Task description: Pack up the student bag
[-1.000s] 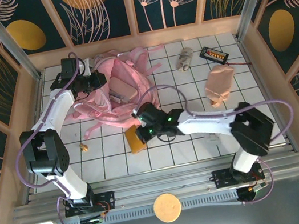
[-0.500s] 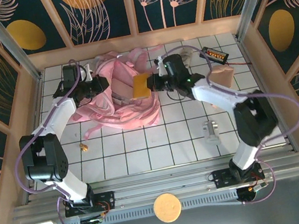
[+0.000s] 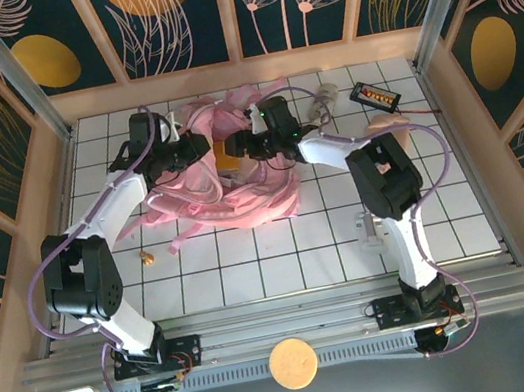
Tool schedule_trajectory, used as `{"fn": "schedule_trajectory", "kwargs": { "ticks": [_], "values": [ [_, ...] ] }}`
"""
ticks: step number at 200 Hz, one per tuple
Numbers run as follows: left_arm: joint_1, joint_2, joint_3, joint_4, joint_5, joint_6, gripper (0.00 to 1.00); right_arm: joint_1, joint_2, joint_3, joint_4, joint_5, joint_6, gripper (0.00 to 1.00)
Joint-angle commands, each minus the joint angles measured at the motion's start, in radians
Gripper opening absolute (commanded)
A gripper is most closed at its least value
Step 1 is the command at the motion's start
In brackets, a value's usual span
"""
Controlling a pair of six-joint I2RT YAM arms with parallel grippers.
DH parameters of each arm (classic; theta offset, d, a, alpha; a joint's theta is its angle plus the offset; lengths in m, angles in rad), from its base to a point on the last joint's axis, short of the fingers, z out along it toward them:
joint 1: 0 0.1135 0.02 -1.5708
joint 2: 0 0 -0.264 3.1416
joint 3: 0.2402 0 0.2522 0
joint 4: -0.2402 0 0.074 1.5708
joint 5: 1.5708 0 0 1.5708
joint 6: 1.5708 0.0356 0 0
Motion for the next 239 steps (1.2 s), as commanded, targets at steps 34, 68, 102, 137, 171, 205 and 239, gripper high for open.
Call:
{"fn": "schedule_trajectory", "kwargs": {
  "ticks": [34,68,102,137,171,205,239],
  "values": [
    [-0.012,-0.089,-0.018,0.081,0.042,-0.015,0.99,-0.053,-0.483,-0.297,-0.232,0.248,-0.218,0.69],
    [-0.01,-0.266,-0.209,0.04,-0.099,-0.112,0.99,0.055,-0.647,-0.393,-0.296,0.373,-0.303,0.69],
    [-0.007,-0.395,-0.521,0.189,-0.12,-0.392,0.99,0.143,-0.628,-0.392,-0.31,0.378,-0.314,0.66],
    [-0.003,-0.428,-0.657,0.336,-0.146,-0.527,0.99,0.107,-0.523,-0.38,-0.241,0.214,-0.187,0.67],
    [0.012,-0.422,-0.645,0.319,-0.149,-0.51,0.99,0.061,-0.374,-0.314,-0.177,0.089,-0.106,0.67],
    [0.024,-0.411,-0.663,0.338,-0.125,-0.527,0.99,0.067,-0.238,-0.196,-0.105,0.01,-0.083,0.67],
    [0.039,-0.351,-0.667,0.386,-0.111,-0.546,0.96,0.059,-0.178,-0.118,-0.001,-0.051,0.02,0.45]
  ]
}}
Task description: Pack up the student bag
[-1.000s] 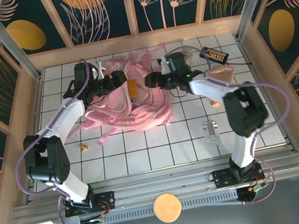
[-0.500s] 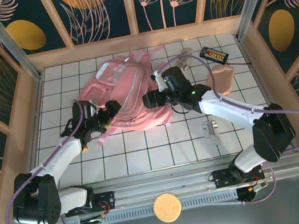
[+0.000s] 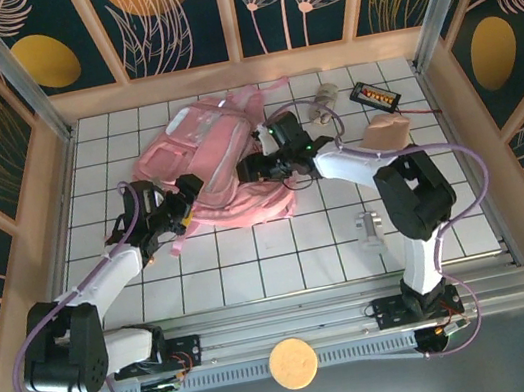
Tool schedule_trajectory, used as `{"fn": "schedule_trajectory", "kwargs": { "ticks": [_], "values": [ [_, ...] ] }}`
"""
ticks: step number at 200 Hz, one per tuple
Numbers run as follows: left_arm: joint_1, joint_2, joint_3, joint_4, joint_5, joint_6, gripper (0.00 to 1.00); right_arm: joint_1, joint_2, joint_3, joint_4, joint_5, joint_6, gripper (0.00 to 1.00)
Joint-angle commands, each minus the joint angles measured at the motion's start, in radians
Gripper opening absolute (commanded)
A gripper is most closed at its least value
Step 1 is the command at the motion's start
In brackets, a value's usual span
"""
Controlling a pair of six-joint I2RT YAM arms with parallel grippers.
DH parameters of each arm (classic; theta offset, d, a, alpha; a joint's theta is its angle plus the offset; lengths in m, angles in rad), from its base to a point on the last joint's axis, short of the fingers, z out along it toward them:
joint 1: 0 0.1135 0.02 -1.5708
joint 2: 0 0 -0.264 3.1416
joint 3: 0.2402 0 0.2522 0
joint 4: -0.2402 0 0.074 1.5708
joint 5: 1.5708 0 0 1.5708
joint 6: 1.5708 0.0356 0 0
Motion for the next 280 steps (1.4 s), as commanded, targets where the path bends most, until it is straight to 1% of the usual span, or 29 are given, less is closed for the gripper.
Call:
{"fn": "schedule_trajectory", "kwargs": {
  "ticks": [1,5,18,25,37,42,48,60,64,69,79,106,125,150,164,173,176,179,185,188,216,233,257,280],
  "values": [
    [0.016,0.044,-0.003,0.072,0.022,-0.037,0.96,-0.005,0.031,0.074,0.159,-0.064,0.101,0.43],
    [0.02,0.051,-0.007,0.085,0.023,-0.042,0.95,-0.008,0.033,0.075,0.175,-0.074,0.119,0.36],
    [0.043,0.068,-0.016,0.121,0.029,-0.057,0.93,-0.019,0.025,0.067,0.232,-0.099,0.178,0.09],
    [0.057,0.077,-0.016,0.138,0.03,-0.059,0.92,-0.024,0.016,0.062,0.255,-0.103,0.201,0.0],
    [0.08,0.089,-0.012,0.155,0.038,-0.054,0.91,-0.032,0.006,0.062,0.265,-0.107,0.22,0.0],
    [0.089,0.096,-0.006,0.159,0.043,-0.049,0.91,-0.036,0.005,0.069,0.251,-0.11,0.223,0.03],
    [0.097,0.103,0.004,0.154,0.048,-0.042,0.91,-0.041,0.007,0.082,0.223,-0.114,0.22,0.11],
    [0.104,0.119,0.031,0.138,0.056,-0.024,0.91,-0.045,0.003,0.097,0.165,-0.099,0.212,0.35],
    [0.105,0.125,0.039,0.134,0.059,-0.02,0.91,-0.046,0.001,0.095,0.155,-0.092,0.208,0.41],
    [0.107,0.13,0.046,0.133,0.063,-0.016,0.91,-0.046,-0.001,0.094,0.147,-0.088,0.204,0.46],
    [0.108,0.141,0.055,0.132,0.066,-0.013,0.91,-0.046,0.005,0.091,0.139,-0.082,0.203,0.53],
    [0.114,0.161,0.057,0.138,0.079,-0.011,0.91,-0.046,0.053,0.113,0.159,-0.095,0.222,0.55],
    [0.125,0.169,0.054,0.14,0.093,-0.007,0.91,-0.042,0.119,0.169,0.163,-0.104,0.233,0.55],
    [0.144,0.152,0.042,0.131,0.099,0.004,0.91,-0.02,0.221,0.273,0.164,-0.124,0.255,0.54],
    [0.158,0.138,0.028,0.134,0.103,0.004,0.91,-0.012,0.259,0.321,0.175,-0.14,0.293,0.5],
    [0.165,0.132,0.021,0.142,0.106,0.003,0.91,-0.012,0.265,0.327,0.205,-0.16,0.334,0.38],
    [0.168,0.131,0.021,0.146,0.107,0.003,0.91,-0.014,0.265,0.328,0.218,-0.167,0.347,0.3],
    [0.169,0.13,0.021,0.148,0.108,0.003,0.91,-0.014,0.261,0.326,0.231,-0.173,0.359,0.24],
    [0.174,0.132,0.021,0.153,0.111,0.003,0.91,-0.015,0.251,0.321,0.252,-0.181,0.381,0.05],
    [0.177,0.133,0.022,0.158,0.113,0.003,0.91,-0.015,0.244,0.318,0.261,-0.183,0.39,0.0],
    [0.202,0.141,0.051,0.201,0.139,-0.016,0.89,-0.029,0.152,0.261,0.362,-0.224,0.478,0.0],
    [0.208,0.142,0.093,0.188,0.151,-0.006,0.89,-0.043,0.095,0.22,0.413,-0.243,0.522,0.0],
    [0.21,0.139,0.133,0.155,0.159,0.009,0.88,-0.046,0.037,0.176,0.447,-0.261,0.557,0.0],
    [0.211,0.142,0.119,0.173,0.161,-0.011,0.86,-0.046,0.002,0.155,0.456,-0.269,0.569,0.0]
  ]
}}
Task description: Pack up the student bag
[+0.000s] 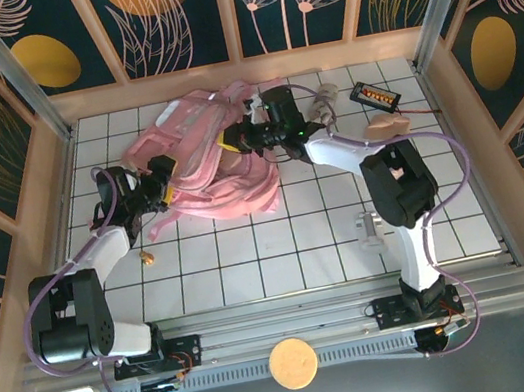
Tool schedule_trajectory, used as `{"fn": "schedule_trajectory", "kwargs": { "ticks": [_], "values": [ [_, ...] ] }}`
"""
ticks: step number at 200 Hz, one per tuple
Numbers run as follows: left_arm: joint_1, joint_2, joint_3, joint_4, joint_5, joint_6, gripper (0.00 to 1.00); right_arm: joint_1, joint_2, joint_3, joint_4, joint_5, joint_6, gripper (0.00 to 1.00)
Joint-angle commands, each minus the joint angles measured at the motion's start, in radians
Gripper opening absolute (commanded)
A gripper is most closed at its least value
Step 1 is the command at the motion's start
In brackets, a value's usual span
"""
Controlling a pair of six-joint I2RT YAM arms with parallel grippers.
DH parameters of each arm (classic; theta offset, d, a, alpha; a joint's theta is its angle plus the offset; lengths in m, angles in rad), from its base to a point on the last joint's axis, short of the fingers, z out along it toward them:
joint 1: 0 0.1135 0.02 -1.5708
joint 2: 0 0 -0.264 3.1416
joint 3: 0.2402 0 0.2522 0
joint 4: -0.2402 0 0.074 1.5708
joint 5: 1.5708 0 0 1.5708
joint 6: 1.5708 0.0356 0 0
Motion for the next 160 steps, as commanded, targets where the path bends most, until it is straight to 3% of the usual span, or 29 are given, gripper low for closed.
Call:
{"fn": "schedule_trajectory", "kwargs": {
  "ticks": [1,35,104,147,160],
  "values": [
    [0.008,-0.008,0.003,0.028,0.027,-0.002,0.86,-0.006,-0.113,-0.013,0.119,-0.067,0.047,0.0],
    [0.007,0.014,-0.045,0.134,0.053,-0.077,0.79,-0.006,-0.155,-0.018,0.13,-0.074,0.07,0.0],
    [-0.031,-0.036,-0.089,0.049,0.079,-0.089,0.8,-0.036,-0.179,-0.021,0.117,-0.081,0.069,0.0],
    [-0.075,0.025,-0.121,0.128,0.074,-0.156,0.78,-0.026,-0.191,-0.028,0.13,-0.086,0.087,0.0],
    [-0.1,0.057,-0.131,0.196,0.06,-0.199,0.72,-0.026,-0.194,-0.028,0.129,-0.09,0.093,0.0]
  ]
}}
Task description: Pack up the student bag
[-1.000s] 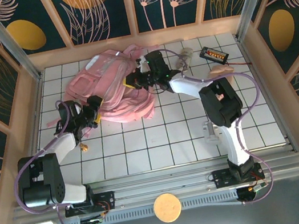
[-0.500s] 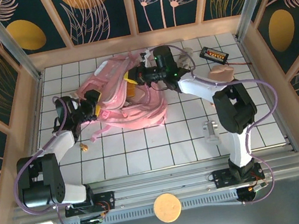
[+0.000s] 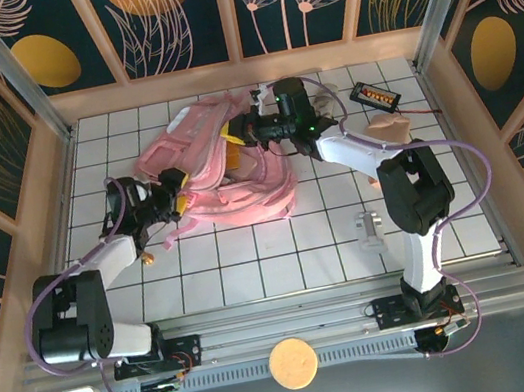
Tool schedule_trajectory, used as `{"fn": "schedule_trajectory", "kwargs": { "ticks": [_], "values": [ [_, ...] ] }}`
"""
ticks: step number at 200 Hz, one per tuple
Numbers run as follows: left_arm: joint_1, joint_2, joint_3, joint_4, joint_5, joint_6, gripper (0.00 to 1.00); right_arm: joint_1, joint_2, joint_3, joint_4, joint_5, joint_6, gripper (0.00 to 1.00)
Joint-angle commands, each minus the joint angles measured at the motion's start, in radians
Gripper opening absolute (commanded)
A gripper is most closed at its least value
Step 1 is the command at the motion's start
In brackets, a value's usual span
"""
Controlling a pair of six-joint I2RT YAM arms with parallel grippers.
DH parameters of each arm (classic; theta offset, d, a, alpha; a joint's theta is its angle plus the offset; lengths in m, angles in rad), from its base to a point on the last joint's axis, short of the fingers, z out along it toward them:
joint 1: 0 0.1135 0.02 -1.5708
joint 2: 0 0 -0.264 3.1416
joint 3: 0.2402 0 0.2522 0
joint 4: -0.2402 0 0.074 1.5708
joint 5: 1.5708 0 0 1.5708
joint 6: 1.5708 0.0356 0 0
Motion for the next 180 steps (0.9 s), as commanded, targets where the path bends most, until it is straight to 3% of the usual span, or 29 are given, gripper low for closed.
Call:
{"fn": "schedule_trajectory", "kwargs": {
  "ticks": [1,46,70,77,93,105,119,133,155,180],
  "values": [
    [-0.042,0.057,-0.024,0.113,0.003,-0.089,0.72,-0.001,-0.1,0.003,0.119,-0.041,0.02,0.0],
    [-0.091,0.147,0.007,0.269,-0.043,-0.183,0.39,0.001,-0.127,-0.025,0.116,-0.051,0.023,0.0],
    [-0.092,0.146,0.035,0.269,-0.052,-0.18,0.0,-0.012,-0.14,-0.055,0.104,-0.062,0.013,0.0],
    [-0.092,0.145,0.04,0.269,-0.05,-0.181,0.0,-0.023,-0.151,-0.062,0.069,-0.06,-0.011,0.0],
    [-0.092,0.142,0.049,0.274,-0.042,-0.191,0.0,-0.061,-0.197,-0.059,-0.195,0.022,-0.208,0.43],
    [-0.092,0.133,0.048,0.292,-0.037,-0.212,0.0,-0.076,-0.233,-0.026,-0.458,0.165,-0.418,0.57],
    [-0.093,0.117,0.05,0.308,-0.04,-0.245,0.0,-0.063,-0.259,0.015,-0.702,0.324,-0.614,0.59],
    [-0.099,0.1,0.069,0.297,-0.037,-0.259,0.0,-0.015,-0.292,0.026,-0.831,0.442,-0.728,0.58],
    [-0.112,0.078,0.123,0.23,-0.035,-0.241,0.0,0.115,-0.339,0.008,-0.9,0.596,-0.79,0.55],
    [-0.127,0.064,0.141,0.223,-0.033,-0.258,0.0,0.236,-0.308,0.014,-0.912,0.669,-0.787,0.5]
  ]
}}
